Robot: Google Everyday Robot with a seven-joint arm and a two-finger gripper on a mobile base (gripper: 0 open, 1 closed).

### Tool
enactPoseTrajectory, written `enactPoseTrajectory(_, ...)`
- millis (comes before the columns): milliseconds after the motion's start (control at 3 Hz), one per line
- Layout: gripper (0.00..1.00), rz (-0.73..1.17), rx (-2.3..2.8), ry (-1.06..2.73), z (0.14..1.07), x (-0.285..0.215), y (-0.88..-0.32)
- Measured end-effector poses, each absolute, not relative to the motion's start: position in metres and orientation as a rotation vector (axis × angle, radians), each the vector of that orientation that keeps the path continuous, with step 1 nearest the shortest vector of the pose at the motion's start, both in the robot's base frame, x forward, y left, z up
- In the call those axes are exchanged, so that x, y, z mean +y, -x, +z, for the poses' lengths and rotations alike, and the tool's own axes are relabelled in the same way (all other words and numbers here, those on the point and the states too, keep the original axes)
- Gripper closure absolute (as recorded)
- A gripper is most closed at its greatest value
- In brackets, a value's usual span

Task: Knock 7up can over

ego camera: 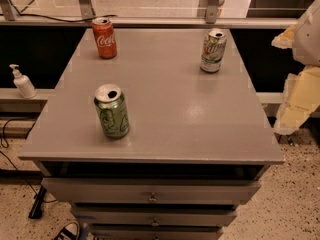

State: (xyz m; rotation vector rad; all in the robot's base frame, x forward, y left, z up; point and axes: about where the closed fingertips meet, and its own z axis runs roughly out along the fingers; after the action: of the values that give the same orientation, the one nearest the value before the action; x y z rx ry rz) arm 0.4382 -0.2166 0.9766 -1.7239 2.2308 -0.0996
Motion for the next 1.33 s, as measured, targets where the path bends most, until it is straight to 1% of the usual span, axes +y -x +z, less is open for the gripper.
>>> enactPoseTrajectory(333,0.0,-0.1,2.231,1.724,0.977,-0.217,-0.438)
enactPoseTrajectory(667,0.0,-0.113,2.199,1.662,0.973,-0.221,-0.451)
enactPoseTrajectory(1000,0.0,-0.144,2.133,1.538,0.964,-0.239,-0.492)
enactPoseTrajectory(1333,0.0,-0.114,2.081,1.422,0.954,-0.256,-0.534)
